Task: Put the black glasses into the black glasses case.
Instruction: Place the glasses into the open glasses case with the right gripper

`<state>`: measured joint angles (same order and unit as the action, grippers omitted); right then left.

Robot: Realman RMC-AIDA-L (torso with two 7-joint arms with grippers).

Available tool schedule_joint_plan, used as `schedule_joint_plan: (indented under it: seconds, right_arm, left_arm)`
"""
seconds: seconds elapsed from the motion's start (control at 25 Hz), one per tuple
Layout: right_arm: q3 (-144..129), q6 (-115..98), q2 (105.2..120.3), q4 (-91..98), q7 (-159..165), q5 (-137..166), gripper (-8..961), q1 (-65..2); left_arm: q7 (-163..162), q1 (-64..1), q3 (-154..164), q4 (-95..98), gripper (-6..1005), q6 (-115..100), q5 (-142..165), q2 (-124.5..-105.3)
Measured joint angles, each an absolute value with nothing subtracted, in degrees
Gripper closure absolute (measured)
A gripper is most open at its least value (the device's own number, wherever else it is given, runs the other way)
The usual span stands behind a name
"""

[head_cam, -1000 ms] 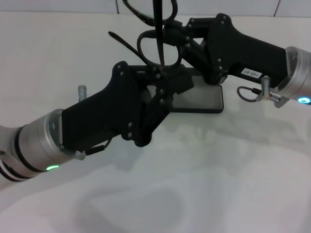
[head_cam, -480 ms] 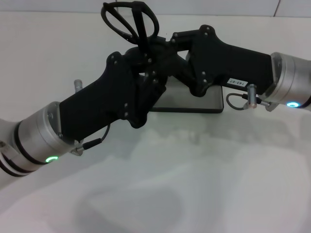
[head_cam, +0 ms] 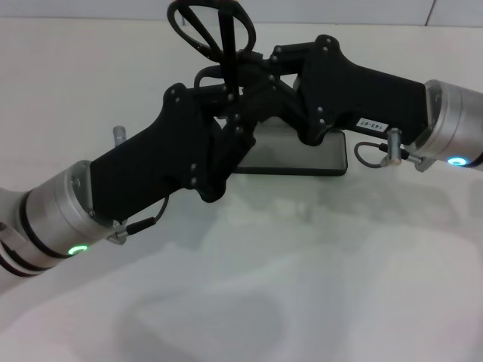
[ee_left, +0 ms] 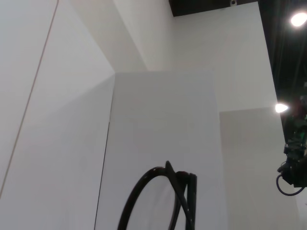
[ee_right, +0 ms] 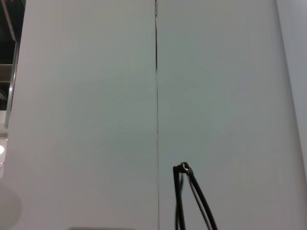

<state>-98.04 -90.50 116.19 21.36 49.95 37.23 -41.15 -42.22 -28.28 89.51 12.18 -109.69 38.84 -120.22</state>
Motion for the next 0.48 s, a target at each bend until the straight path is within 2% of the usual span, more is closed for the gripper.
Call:
schedule_joint_plan:
  seconds: [0.28, 0.48]
  right_arm:
    - [-96.8, -87.3, 115.83, 21.6, 48.1, 37.3, 910, -39.5]
    - [-96.5, -81.4, 114.33, 22.5, 47.4, 39.5, 908, -38.2]
  left_arm:
    - [-42.2, -27.7, 89.4, 12.3, 941, -111.0, 39.2, -119.76]
    - [-41.9, -25.4, 88.6, 13.0, 940, -113.2, 38.8, -118.13]
